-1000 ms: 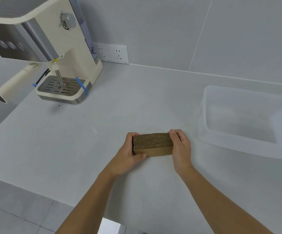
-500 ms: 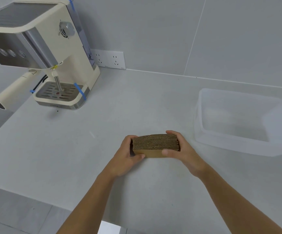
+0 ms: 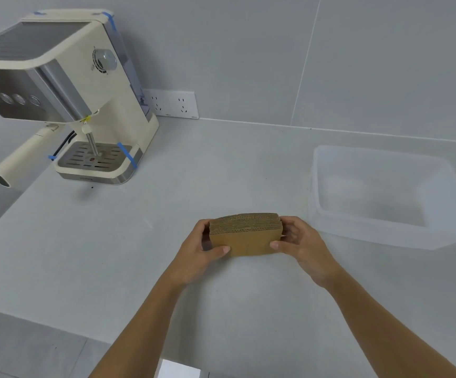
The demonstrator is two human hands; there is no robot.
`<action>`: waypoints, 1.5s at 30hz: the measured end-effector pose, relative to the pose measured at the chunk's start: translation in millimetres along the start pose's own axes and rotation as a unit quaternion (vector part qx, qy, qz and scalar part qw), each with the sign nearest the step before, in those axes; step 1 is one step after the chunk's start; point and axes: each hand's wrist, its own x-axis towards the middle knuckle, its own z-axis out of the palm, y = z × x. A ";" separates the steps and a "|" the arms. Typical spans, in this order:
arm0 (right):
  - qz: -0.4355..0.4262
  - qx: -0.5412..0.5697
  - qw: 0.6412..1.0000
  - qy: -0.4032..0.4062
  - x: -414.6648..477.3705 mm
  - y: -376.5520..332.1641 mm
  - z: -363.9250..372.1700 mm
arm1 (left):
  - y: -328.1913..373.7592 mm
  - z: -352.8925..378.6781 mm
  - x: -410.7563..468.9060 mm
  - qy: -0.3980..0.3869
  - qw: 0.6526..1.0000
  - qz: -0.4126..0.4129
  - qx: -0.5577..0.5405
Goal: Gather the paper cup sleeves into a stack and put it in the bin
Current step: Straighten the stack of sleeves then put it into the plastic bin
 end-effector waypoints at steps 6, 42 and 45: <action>-0.043 -0.015 0.998 0.039 -5.3 -28.6 1.0 | 31.3 0.2 2.7 0.049 0.998 0.040 -0.024; 0.002 0.021 0.965 0.263 -4.6 -102.7 -189.6 | 150.7 222.4 114.4 0.063 0.997 -0.045 -0.018; 0.045 -0.013 0.965 0.257 3.3 -94.8 -197.6 | 141.0 229.2 124.9 0.066 0.995 -0.074 0.021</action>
